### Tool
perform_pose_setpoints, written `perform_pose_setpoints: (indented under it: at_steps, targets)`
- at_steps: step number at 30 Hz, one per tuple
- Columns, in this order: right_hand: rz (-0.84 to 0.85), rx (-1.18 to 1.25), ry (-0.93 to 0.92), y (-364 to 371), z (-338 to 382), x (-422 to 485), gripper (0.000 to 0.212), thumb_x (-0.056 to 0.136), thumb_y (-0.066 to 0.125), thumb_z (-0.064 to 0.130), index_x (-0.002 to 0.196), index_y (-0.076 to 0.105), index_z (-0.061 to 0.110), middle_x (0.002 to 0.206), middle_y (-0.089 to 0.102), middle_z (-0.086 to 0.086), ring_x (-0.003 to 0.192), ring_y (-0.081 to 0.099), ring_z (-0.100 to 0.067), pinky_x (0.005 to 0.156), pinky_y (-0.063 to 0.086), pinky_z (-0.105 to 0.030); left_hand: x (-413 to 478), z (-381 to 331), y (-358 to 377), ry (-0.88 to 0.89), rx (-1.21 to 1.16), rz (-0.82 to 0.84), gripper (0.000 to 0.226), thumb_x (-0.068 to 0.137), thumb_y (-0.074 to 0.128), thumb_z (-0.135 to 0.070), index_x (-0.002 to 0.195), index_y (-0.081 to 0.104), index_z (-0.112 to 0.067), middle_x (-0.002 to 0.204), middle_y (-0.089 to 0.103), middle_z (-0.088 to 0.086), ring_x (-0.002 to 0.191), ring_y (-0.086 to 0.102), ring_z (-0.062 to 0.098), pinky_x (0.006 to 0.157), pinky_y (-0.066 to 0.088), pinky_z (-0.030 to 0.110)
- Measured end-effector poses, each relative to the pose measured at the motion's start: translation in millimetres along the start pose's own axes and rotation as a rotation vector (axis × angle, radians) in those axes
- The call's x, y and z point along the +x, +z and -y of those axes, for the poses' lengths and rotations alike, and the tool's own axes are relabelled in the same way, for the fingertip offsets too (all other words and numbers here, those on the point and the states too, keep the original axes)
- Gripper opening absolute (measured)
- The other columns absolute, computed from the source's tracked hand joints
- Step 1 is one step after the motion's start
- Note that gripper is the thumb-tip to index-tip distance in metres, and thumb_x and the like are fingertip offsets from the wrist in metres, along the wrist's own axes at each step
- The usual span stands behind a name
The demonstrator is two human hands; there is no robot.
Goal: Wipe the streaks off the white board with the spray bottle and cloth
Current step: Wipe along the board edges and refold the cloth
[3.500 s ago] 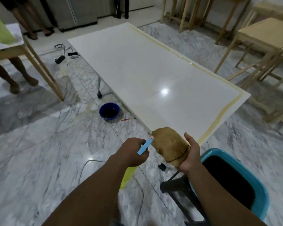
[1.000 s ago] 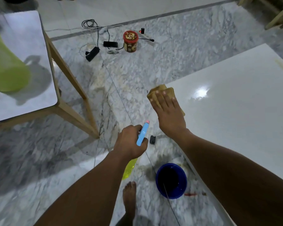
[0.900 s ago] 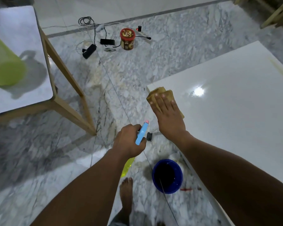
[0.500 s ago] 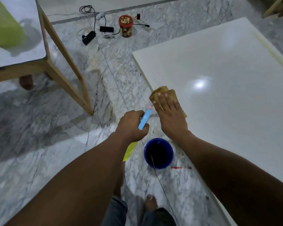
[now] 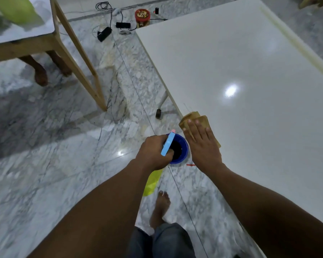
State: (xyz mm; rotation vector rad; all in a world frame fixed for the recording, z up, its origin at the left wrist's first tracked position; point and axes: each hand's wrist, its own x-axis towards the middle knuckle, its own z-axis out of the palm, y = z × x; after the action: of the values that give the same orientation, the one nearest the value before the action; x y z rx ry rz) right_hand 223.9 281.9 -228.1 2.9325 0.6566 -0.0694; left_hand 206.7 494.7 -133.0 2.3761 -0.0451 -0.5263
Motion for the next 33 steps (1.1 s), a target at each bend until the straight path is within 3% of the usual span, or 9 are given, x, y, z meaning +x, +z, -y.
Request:
perform_pose_setpoints:
  at_steps: [5,10,16,23,30,33]
  targets:
    - [-0.053,0.025,0.028,5.6,0.8,-89.8,0.065,0.093,0.028,0.007,0.158,0.024,0.009,0.167,0.011,-0.014,0.155,0.007,-0.037,0.12,0.021,-0.057,-44.7,-22.1,29.4,0.076,0.082,-0.032,0.038,0.088,0.066,-0.016,0.066,0.038,-0.031,0.062,0.043,-0.009,0.051,0.041,0.01,0.048,0.025,0.023]
    - [-0.058,0.003,0.06,9.0,1.4,-201.7,0.067,0.091,0.02,0.005,0.157,0.029,0.009,0.167,0.015,-0.014,0.154,0.01,-0.037,0.12,0.021,-0.058,-119.2,-36.2,80.8,0.161,0.123,-0.002,0.016,0.089,0.066,-0.017,0.082,0.052,-0.02,0.066,0.045,-0.007,0.055,0.042,0.011,0.05,0.027,0.026]
    - [-0.114,-0.024,0.078,13.5,4.3,-331.8,0.068,0.088,0.026,-0.003,0.155,0.033,0.008,0.166,0.018,-0.016,0.153,0.014,-0.04,0.118,0.024,-0.06,-213.1,-50.4,145.9,0.086,0.072,0.059,0.015,0.086,0.064,-0.015,0.095,0.065,-0.002,0.085,0.068,0.018,0.075,0.063,0.036,0.066,0.051,0.046]
    - [-0.069,-0.016,0.12,18.4,3.1,-440.6,0.068,0.089,0.023,-0.002,0.155,0.033,0.011,0.166,0.018,-0.014,0.153,0.015,-0.038,0.12,0.024,-0.058,-267.2,-86.7,213.6,0.224,0.142,0.102,0.017,0.084,0.062,-0.023,0.09,0.063,-0.007,0.078,0.063,0.012,0.069,0.058,0.03,0.055,0.036,0.031]
    - [-0.046,-0.014,0.154,30.3,-1.3,-545.6,0.063,0.094,0.023,0.005,0.155,0.034,0.014,0.167,0.017,-0.012,0.154,0.014,-0.035,0.122,0.022,-0.056,-320.2,-130.8,275.0,0.265,0.209,0.072,0.015,0.086,0.064,-0.019,0.092,0.064,-0.005,0.078,0.063,0.014,0.068,0.058,0.032,0.055,0.034,0.031]
    - [-0.059,-0.013,0.159,37.3,-4.3,-606.0,0.064,0.093,0.031,0.011,0.157,0.031,0.016,0.167,0.015,-0.011,0.154,0.011,-0.034,0.123,0.019,-0.055,-354.8,-157.6,312.1,0.298,0.218,0.101,0.019,0.084,0.061,-0.022,0.09,0.063,-0.004,0.074,0.061,0.013,0.062,0.053,0.028,0.054,0.032,0.031]
